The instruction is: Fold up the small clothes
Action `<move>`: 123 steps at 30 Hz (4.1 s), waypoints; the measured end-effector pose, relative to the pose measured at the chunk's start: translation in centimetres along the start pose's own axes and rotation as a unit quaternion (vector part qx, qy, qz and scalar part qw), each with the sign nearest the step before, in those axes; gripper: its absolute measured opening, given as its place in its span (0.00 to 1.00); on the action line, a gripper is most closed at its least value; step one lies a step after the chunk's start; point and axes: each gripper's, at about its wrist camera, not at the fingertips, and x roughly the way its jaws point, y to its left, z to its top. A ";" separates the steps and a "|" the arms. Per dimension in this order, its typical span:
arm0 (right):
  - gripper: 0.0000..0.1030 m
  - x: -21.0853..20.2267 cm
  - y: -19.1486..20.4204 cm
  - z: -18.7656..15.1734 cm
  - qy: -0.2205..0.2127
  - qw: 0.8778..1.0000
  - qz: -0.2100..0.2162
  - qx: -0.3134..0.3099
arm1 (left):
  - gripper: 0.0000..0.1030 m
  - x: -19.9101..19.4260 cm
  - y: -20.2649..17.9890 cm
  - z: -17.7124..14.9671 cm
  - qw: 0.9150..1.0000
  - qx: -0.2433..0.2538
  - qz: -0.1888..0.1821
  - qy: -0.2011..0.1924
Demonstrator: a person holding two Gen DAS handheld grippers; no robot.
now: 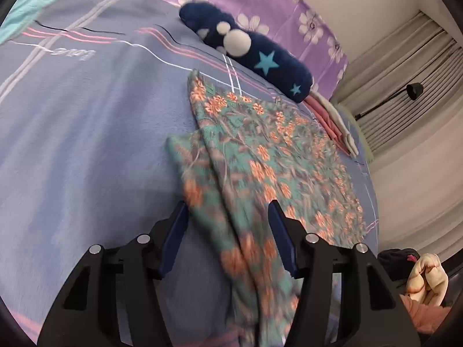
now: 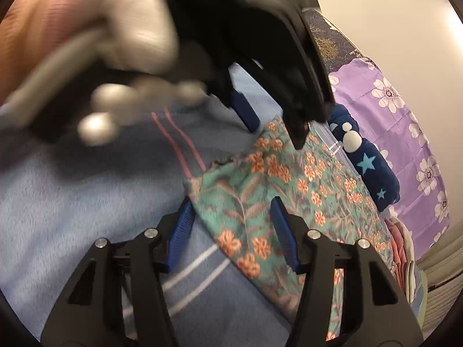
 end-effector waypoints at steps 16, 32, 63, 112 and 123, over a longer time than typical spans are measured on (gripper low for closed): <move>0.12 -1.4 -5.6 1.2 -0.054 0.992 0.014 0.111 | 0.09 1.5 -3.8 5.3 0.999 0.001 -0.032 -0.017; 0.10 -6.9 -19.1 -8.1 -0.085 0.937 0.016 0.338 | 0.09 5.4 -16.1 7.9 0.998 0.067 0.006 -0.002; 0.08 -9.6 -28.3 -26.9 -0.088 0.827 0.054 0.553 | 0.09 19.3 -32.1 6.0 0.985 0.148 0.041 0.072; 0.11 -9.9 -26.6 -36.1 0.010 0.762 0.118 0.637 | 0.12 6.1 -25.0 -14.5 0.918 0.338 0.203 0.034; 0.11 -7.7 -27.9 -28.9 -0.006 0.852 0.075 0.518 | 0.21 8.7 -26.4 -11.7 0.947 0.292 0.127 0.035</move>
